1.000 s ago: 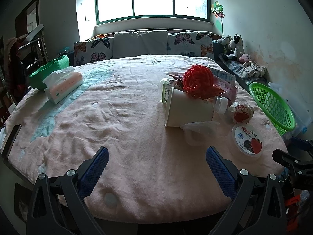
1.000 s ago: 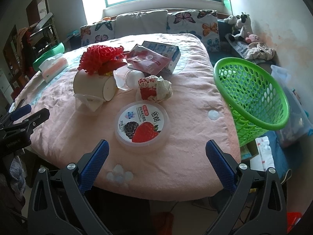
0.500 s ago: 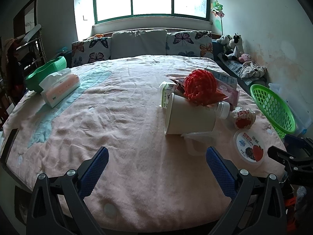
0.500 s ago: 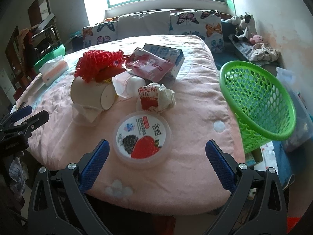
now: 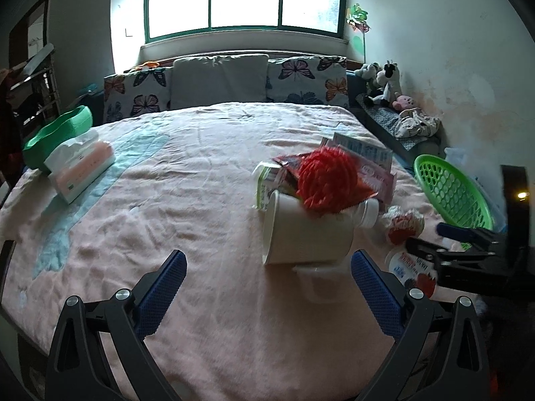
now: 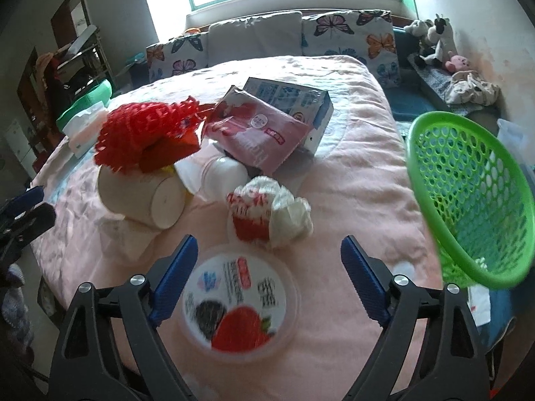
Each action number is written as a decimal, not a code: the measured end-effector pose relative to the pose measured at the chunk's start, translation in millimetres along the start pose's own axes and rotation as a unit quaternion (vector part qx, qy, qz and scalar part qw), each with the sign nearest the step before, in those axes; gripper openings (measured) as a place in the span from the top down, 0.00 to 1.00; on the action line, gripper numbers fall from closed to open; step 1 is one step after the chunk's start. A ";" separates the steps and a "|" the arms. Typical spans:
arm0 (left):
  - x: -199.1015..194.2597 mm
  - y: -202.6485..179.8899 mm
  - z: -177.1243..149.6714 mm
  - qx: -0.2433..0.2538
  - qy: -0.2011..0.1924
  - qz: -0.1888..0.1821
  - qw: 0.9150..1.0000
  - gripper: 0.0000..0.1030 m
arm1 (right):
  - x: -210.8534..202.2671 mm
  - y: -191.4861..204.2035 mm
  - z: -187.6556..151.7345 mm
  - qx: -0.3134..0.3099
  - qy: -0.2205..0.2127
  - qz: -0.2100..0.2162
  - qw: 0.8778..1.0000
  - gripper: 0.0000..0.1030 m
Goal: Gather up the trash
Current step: 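Grasp the red crumpled paper with the left tool while the right tool grasps the crumpled white wrapper, then carry both items to the green basket and open both tools to drop them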
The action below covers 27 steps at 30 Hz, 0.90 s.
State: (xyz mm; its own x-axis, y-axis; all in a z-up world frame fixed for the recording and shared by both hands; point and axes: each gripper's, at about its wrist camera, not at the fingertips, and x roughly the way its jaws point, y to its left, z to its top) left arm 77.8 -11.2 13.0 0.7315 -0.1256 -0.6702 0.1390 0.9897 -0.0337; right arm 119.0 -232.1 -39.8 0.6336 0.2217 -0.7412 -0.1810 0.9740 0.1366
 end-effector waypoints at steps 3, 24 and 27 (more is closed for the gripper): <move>5.3 -2.9 11.8 0.005 0.000 -0.013 1.000 0.07 | 13.5 -3.5 6.9 0.002 0.005 0.000 1.000 0.19; 75.3 -42.0 67.5 0.068 0.048 -0.072 0.994 0.46 | -7.1 -24.6 8.5 0.045 -0.008 0.042 0.998 0.48; 75.8 -38.9 66.8 0.063 0.050 -0.080 0.994 0.57 | -18.5 -26.9 6.5 0.053 -0.017 0.044 0.998 0.48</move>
State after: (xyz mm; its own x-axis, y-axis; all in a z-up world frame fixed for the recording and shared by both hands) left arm 172.4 -63.8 13.1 0.6243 -0.2671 -0.7342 0.3347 0.9406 -0.0576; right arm 117.0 -262.1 -25.4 0.6436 0.3064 -0.7013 -0.1583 0.9498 0.2697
